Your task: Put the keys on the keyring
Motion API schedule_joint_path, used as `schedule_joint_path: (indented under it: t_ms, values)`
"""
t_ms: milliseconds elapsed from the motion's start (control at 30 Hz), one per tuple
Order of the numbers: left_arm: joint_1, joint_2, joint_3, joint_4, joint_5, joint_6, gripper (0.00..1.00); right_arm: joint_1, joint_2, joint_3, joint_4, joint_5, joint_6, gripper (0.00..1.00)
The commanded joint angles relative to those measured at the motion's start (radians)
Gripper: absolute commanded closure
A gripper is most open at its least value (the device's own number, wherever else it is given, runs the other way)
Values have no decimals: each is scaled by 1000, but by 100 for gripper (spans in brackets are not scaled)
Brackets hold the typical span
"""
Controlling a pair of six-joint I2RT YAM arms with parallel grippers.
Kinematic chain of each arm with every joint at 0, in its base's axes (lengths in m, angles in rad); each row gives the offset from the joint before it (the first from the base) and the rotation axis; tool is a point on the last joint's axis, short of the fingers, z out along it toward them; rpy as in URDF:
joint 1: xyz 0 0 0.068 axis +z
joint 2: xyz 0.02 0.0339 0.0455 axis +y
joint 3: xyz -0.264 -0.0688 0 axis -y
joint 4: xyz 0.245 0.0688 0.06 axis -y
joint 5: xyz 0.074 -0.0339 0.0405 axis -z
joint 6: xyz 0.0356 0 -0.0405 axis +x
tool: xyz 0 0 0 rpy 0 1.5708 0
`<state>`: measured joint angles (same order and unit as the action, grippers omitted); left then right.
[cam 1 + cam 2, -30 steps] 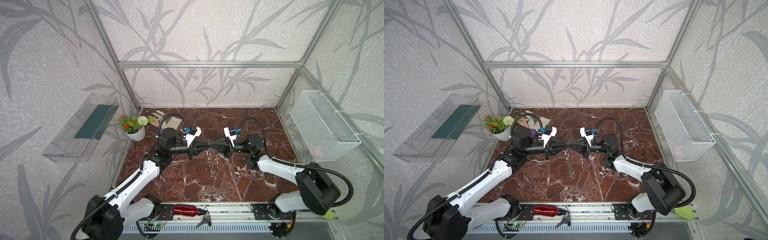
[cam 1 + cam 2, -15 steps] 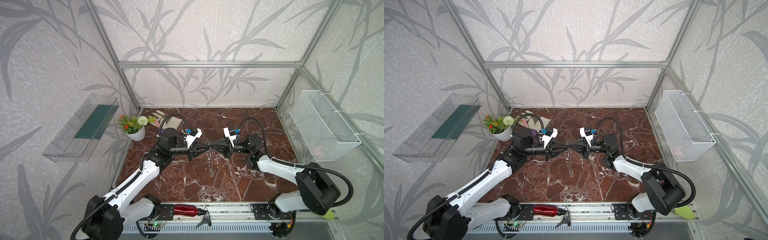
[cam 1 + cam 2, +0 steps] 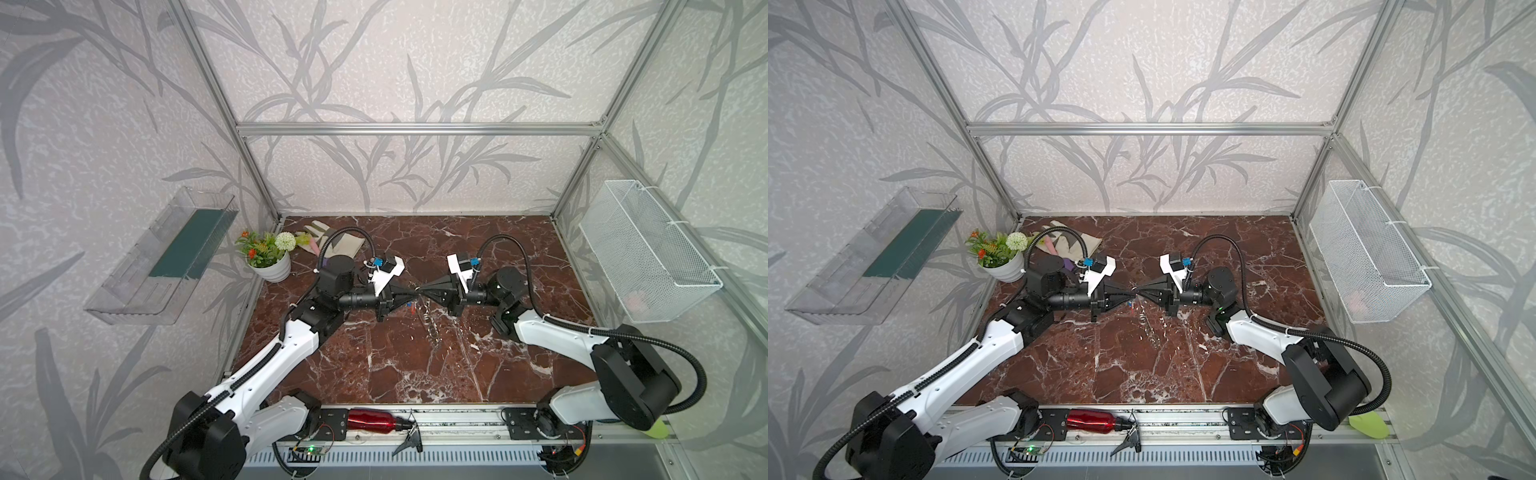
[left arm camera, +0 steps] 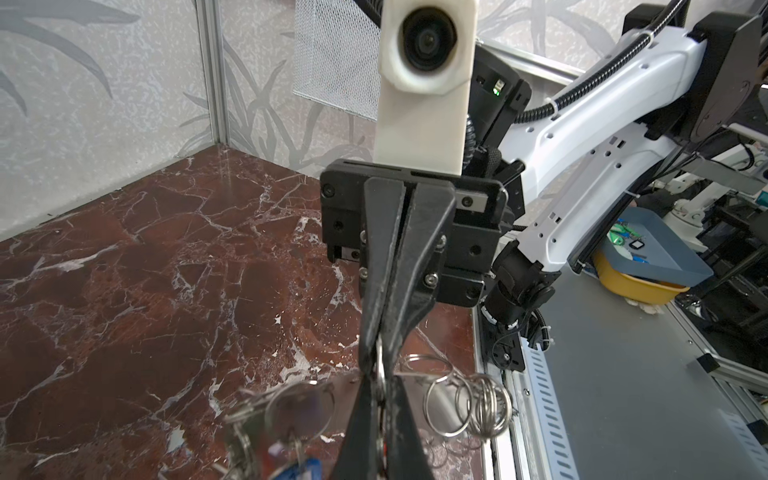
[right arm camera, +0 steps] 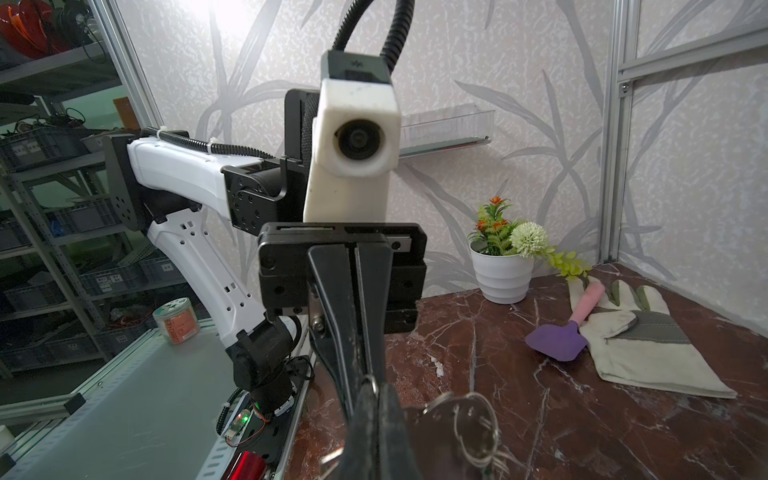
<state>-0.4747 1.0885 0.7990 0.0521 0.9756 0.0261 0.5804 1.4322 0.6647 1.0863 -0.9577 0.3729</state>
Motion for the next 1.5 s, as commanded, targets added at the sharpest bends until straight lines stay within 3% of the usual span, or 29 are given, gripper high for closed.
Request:
schedule_joint_path:
  t_ms: [0,133,267,367,867,1467]
  values:
    - [-6,-27,83,-210,-4,197,100,-20,-36,16,46,26,16,81]
    - [-7,17,218,-520,-32,405,100,-78,-85,-16,35,19,33,70]
    - [-7,129,397,-834,-38,605,100,-90,-146,-26,-72,12,-31,67]
    - [-8,204,502,-970,-46,680,100,-88,-155,-13,-126,-5,-64,67]
    - [-44,455,875,-1286,-129,823,100,-48,-71,56,-190,-58,-138,65]
    - [-78,543,994,-1362,-159,846,100,-30,-18,72,-137,-79,-118,72]
